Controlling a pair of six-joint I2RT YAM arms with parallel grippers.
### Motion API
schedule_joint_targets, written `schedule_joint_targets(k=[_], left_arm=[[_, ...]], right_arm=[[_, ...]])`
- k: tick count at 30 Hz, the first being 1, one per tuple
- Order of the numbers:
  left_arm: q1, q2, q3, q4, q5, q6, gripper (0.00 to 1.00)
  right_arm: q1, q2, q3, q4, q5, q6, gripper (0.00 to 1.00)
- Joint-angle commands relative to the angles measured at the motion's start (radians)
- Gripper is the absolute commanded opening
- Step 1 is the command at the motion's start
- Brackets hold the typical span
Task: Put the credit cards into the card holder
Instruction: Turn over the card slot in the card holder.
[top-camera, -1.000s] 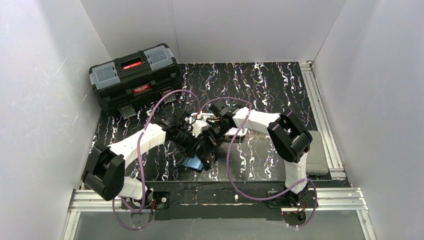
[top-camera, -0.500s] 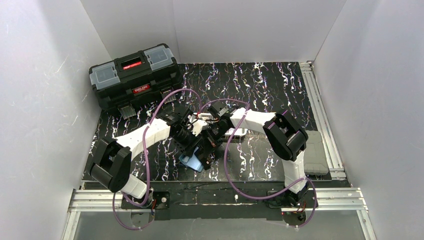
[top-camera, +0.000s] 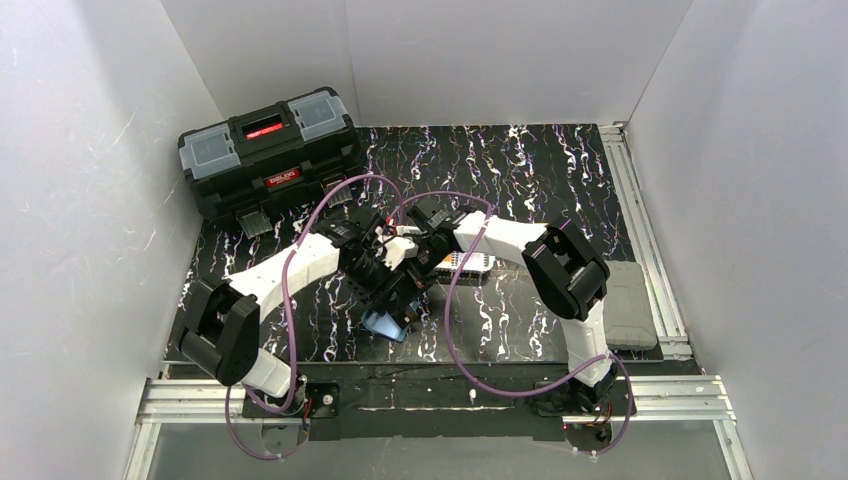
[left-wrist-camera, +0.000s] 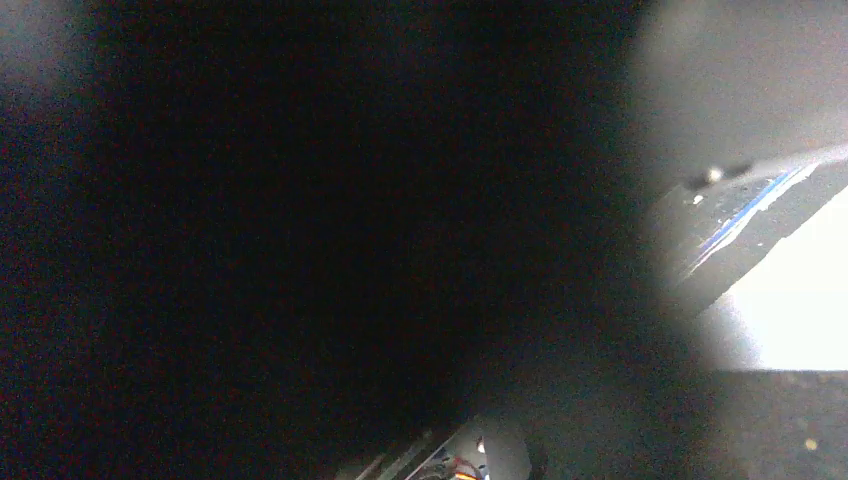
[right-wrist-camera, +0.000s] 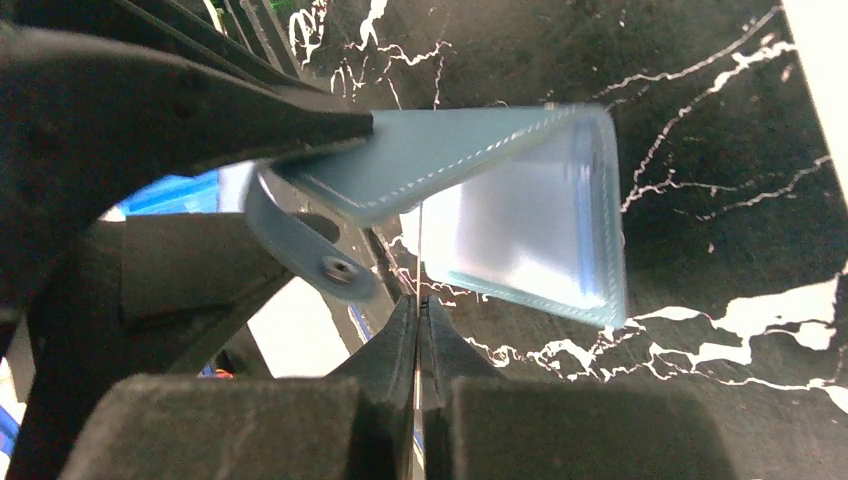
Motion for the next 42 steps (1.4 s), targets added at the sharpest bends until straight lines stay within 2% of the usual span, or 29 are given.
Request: schedule_joint_targets(k=[1, 5, 11, 17, 24, 36, 42], left_arm=[[0.0, -0.046, -0.001, -0.05, 0.088, 0.019, 0.44], [-0.001, -0.033, -0.011, -0.051, 0.076, 0.056, 0.44], [0.0, 0.031, -0.01, -0.047, -0.054, 0.06, 0.43], [-0.001, 0.026, -0.003, -0.04, -0.132, 0.058, 0.43], [0.002, 0.014, 0.022, -0.079, -0.106, 0.04, 0.44], [0.017, 0.049, 0.028, -0.091, 0.021, 0.053, 0.54], [0.04, 0.04, 0.041, -0.097, 0.006, 0.064, 0.47]], right_arm=[[0.017, 0.01, 0.065, 0.025, -0.008, -0.01, 0.01], [0.021, 0.007, 0.066, 0.03, -0.007, -0.007, 0.01], [0.022, -0.001, 0.047, 0.042, -0.01, 0.0, 0.01], [0.023, -0.001, 0.041, 0.042, -0.011, -0.002, 0.01], [0.027, 0.005, 0.046, 0.045, -0.015, -0.005, 0.01], [0.042, 0.033, 0.161, 0.038, -0.023, -0.008, 0.01], [0.047, 0.02, 0.154, 0.068, -0.015, -0.002, 0.01]])
